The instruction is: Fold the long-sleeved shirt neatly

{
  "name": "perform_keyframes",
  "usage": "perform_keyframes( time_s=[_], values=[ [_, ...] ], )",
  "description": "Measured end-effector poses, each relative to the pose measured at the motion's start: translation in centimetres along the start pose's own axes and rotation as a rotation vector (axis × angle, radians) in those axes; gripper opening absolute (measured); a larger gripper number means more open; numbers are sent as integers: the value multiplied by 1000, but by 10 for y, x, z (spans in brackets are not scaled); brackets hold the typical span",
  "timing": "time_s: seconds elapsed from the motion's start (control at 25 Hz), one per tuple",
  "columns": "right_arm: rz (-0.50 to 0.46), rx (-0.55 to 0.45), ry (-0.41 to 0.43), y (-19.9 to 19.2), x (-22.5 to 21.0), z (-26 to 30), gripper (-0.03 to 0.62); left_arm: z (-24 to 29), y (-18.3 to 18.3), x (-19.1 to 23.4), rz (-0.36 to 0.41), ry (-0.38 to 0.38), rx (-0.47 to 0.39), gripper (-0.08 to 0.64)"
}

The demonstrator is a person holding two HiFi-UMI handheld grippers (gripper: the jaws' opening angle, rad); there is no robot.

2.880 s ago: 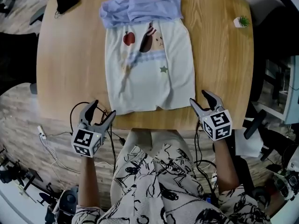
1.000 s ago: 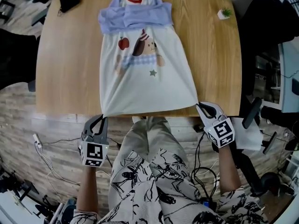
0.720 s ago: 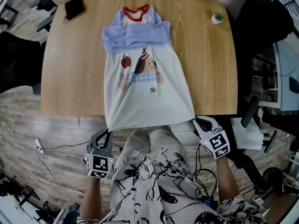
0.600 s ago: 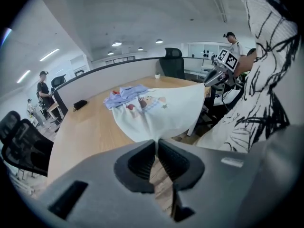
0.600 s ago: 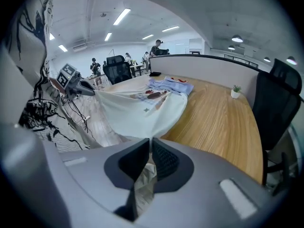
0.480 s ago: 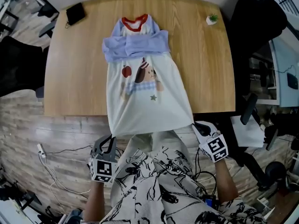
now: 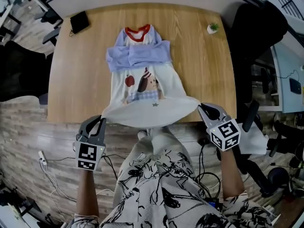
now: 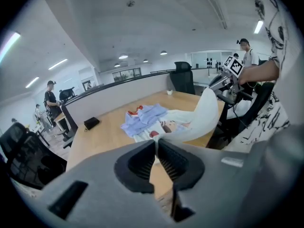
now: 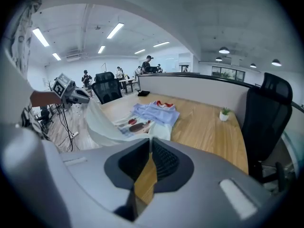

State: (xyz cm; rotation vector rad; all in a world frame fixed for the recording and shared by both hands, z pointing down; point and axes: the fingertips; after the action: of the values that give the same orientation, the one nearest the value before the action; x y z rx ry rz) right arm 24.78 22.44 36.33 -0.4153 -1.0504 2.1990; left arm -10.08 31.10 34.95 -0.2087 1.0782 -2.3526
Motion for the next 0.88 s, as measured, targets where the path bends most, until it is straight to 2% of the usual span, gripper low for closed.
perform_keyframes(
  time_s=[0.2,0.4,0.72,0.88],
  values=[
    [-10,-34,-40,70,-41,41,31,32,48,63,66,3,44,28],
    [-15,-53,-58,118,-79,85,31,72,86,114,71,-3,52,28],
    [-16,-40,-42,169,-135,157,31,135,121,181,-33,-31,70,28],
    [-7,-31,-30,186,-154,190,31,157,130,210,-57,-31,86,28]
  ],
)
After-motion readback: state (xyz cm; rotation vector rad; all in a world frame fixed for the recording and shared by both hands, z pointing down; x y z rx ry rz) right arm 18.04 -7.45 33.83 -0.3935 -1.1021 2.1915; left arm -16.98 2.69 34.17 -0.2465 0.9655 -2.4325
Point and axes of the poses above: the fingertips, and each gripper's own axes: z forward along the fingers, x to its left, y out of its top, and after that the axes turned 6 degrees about -y, right-handed
